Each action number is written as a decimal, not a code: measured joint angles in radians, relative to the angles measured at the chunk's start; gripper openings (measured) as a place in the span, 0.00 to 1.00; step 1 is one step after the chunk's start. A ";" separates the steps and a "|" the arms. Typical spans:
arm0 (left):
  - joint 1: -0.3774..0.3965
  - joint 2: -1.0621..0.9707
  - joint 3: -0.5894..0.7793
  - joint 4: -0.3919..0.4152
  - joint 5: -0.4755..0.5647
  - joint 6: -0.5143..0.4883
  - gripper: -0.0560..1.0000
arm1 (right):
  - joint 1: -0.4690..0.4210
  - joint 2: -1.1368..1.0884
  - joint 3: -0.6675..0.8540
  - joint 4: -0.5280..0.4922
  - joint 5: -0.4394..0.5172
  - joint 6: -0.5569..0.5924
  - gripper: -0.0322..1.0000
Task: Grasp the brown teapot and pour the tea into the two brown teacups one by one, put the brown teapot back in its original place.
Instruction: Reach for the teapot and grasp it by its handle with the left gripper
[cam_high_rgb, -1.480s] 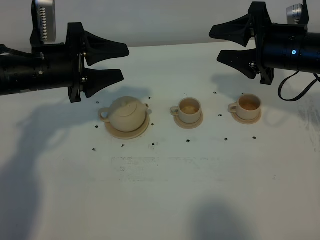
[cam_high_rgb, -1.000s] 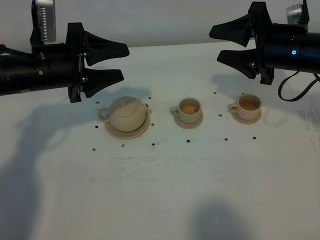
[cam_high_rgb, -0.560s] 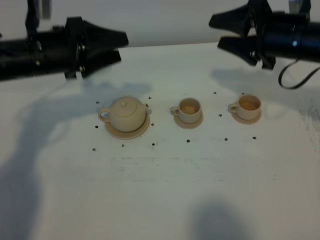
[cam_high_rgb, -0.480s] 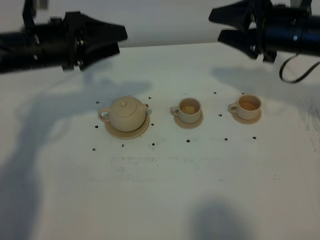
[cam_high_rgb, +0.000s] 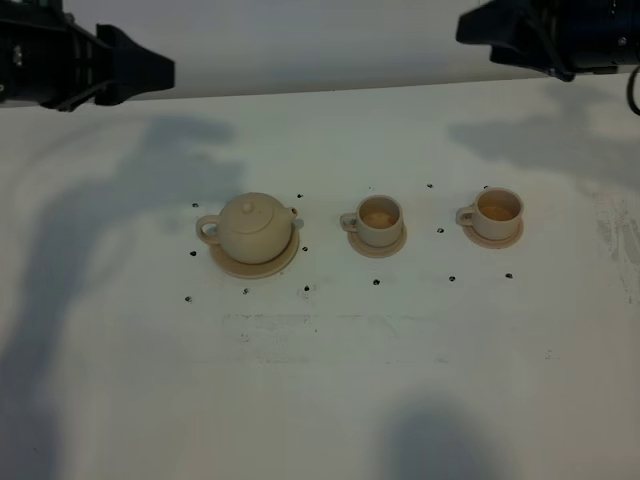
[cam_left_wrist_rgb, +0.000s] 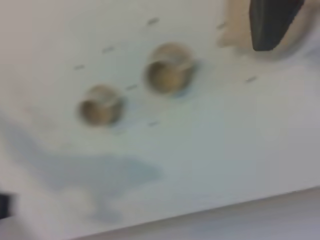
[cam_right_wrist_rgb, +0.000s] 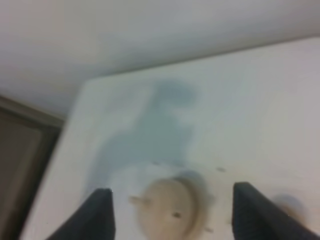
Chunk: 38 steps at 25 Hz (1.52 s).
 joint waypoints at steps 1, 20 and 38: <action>0.000 0.000 0.000 0.051 -0.003 -0.035 0.51 | -0.001 -0.001 0.000 -0.027 -0.003 0.007 0.53; 0.000 -0.086 0.005 0.409 0.068 -0.306 0.45 | -0.007 -0.197 0.000 -0.724 0.110 0.334 0.50; -0.010 -0.317 0.357 0.404 -0.003 -0.302 0.45 | -0.007 -0.711 0.055 -0.959 0.422 0.425 0.47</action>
